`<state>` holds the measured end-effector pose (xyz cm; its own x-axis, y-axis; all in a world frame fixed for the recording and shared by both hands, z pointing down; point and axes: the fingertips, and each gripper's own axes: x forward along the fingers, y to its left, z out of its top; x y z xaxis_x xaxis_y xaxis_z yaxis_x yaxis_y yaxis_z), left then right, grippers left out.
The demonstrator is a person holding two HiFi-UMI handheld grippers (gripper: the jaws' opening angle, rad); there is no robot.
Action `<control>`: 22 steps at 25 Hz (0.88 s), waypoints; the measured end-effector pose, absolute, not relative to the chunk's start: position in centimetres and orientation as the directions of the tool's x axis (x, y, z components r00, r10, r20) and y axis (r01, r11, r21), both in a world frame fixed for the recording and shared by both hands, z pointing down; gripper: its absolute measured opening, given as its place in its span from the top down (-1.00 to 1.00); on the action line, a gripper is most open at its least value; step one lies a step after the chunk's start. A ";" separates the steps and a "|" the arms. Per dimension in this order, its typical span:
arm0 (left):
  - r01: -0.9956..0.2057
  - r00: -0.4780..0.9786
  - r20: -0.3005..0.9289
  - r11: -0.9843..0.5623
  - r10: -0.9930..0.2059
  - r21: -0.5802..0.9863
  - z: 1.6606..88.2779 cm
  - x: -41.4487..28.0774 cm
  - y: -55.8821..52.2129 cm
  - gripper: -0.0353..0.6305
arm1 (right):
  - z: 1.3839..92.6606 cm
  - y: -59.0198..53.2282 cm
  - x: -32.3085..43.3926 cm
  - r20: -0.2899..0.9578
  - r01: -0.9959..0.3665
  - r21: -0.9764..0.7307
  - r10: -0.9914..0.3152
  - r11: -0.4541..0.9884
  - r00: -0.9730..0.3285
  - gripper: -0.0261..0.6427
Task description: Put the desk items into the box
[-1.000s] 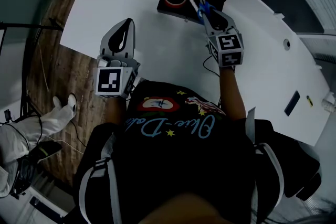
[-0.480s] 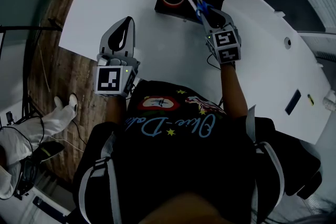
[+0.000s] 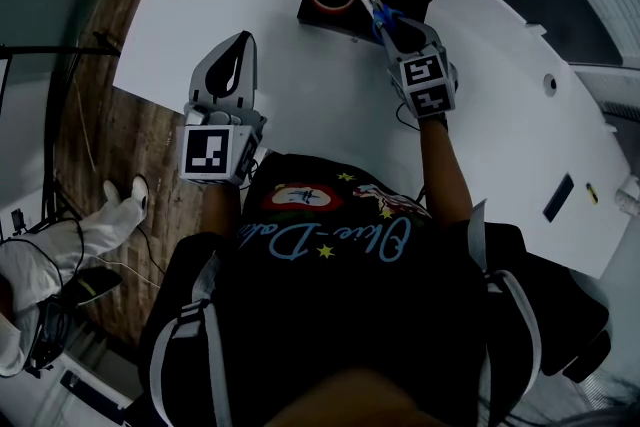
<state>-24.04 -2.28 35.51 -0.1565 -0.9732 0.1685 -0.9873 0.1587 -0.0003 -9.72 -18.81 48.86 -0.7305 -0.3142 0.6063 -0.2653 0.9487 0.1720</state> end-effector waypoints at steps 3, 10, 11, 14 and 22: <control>-0.987 -0.158 0.170 0.160 -0.973 0.002 35.6 -24.0 -2.1 0.90 | 48.6 -18.8 -9.6 0.632 -0.247 0.189 -0.310 0.951 -0.710 0.61; -0.987 -0.159 0.171 0.161 -0.972 -0.002 35.6 -24.1 -2.1 0.90 | 48.7 -19.2 -9.5 0.646 -0.227 0.205 -0.306 0.952 -0.699 0.61; -0.987 -0.159 0.170 0.161 -0.972 -0.001 35.6 -24.1 -2.1 0.90 | 48.7 -19.3 -9.5 0.648 -0.223 0.210 -0.307 0.952 -0.697 0.61; -0.986 -0.162 0.169 0.164 -0.972 0.002 35.6 -24.1 -2.1 0.90 | 48.8 -19.5 -9.5 0.659 -0.198 0.236 -0.307 0.951 -0.686 0.61; -0.985 -0.168 0.172 0.171 -0.971 0.002 35.7 -24.2 -1.9 0.90 | 49.6 -19.6 -9.7 0.684 -0.143 0.249 -0.279 0.958 -0.674 0.61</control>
<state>-24.20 -1.94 35.69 -0.1681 -0.9707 0.1718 -0.9853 0.1710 0.0022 -9.67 -19.65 49.61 -0.6744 -0.2785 0.6838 -0.1429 0.9578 0.2492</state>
